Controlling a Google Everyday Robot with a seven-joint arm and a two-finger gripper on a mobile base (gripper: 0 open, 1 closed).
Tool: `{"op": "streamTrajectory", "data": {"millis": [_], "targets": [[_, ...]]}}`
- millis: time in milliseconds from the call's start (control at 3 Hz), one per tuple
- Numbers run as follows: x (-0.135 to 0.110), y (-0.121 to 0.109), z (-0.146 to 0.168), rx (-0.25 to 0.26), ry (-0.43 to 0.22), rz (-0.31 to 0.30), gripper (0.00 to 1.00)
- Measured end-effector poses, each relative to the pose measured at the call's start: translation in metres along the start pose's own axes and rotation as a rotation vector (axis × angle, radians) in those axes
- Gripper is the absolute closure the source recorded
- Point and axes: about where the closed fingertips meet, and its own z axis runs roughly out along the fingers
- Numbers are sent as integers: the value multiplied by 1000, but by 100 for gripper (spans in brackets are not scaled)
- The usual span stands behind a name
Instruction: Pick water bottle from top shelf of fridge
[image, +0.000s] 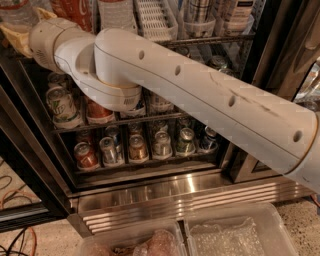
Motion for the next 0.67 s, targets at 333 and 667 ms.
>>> {"op": "streamTrajectory", "data": {"millis": [333,667], "targets": [[-12,-2,-5,0,-25,-20,100],[-22,-3,-8,0,-44,-39,100]]}}
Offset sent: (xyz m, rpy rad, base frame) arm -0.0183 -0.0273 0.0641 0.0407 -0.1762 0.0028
